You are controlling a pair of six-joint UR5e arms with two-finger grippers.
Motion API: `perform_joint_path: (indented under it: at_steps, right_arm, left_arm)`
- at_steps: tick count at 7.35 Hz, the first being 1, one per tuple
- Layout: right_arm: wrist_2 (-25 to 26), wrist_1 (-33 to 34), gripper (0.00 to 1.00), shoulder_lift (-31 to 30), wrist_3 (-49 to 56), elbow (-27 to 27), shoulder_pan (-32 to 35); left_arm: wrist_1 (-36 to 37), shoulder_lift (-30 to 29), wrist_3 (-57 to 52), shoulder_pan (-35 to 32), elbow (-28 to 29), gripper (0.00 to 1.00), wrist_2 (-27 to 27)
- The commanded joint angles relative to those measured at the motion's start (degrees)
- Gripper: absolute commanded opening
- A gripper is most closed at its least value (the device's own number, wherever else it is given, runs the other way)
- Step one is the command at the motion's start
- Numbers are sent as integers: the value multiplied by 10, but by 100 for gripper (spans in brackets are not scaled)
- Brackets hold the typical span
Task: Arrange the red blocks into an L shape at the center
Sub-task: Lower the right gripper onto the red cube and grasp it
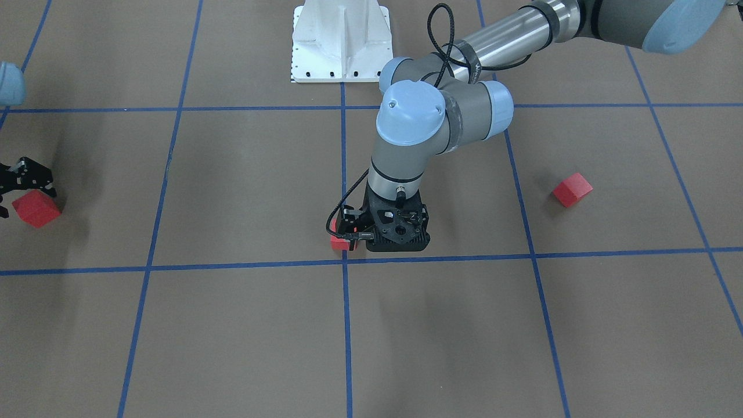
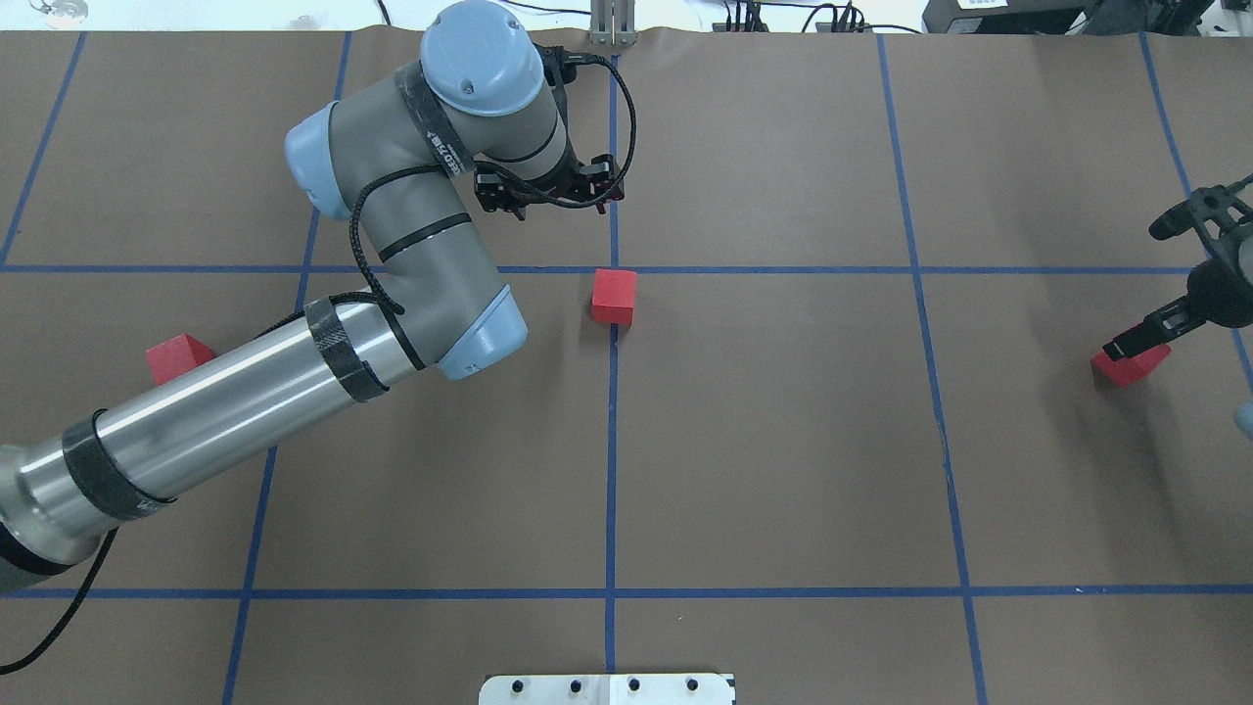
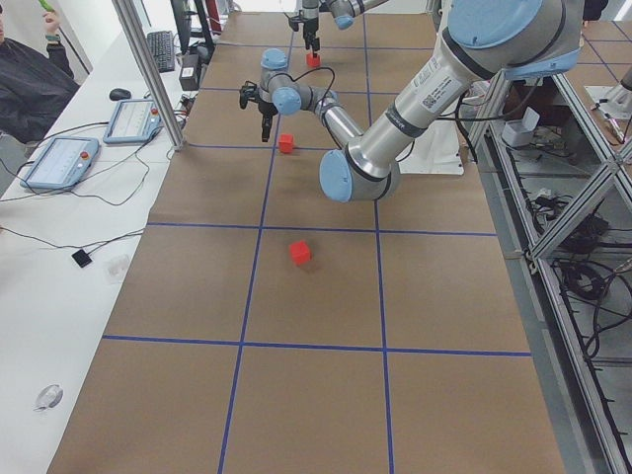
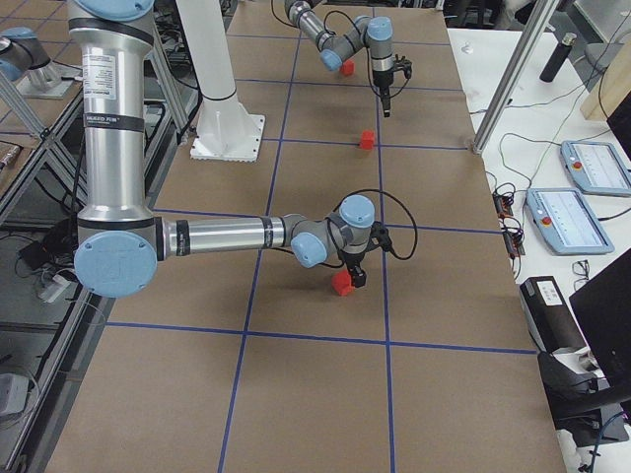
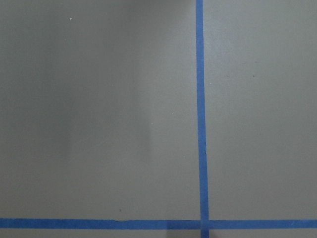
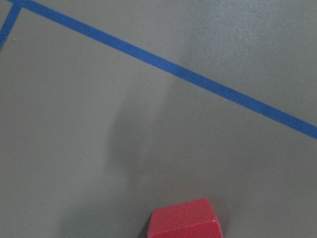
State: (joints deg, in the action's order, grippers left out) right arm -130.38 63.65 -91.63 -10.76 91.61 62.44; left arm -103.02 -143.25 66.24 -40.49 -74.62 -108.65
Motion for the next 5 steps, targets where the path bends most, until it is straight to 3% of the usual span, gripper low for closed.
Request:
perform_joint_path:
  at_steps: [1, 3, 4, 5]
  right_arm:
    - [0, 3, 99, 2, 62, -15, -5]
    - [0, 1, 99, 7, 81, -34, -5]
    - [0, 1, 94, 7, 81, -38, -5]
    - [-1, 1, 79, 7, 82, -38, -5]
  left_arm:
    - [-2, 1, -1, 2, 0, 100, -2]
    - [-5, 9, 0, 3, 0, 100, -2]
    - [-5, 9, 0, 2, -1, 100, -2]
    - [-5, 9, -1, 2, -1, 100, -2]
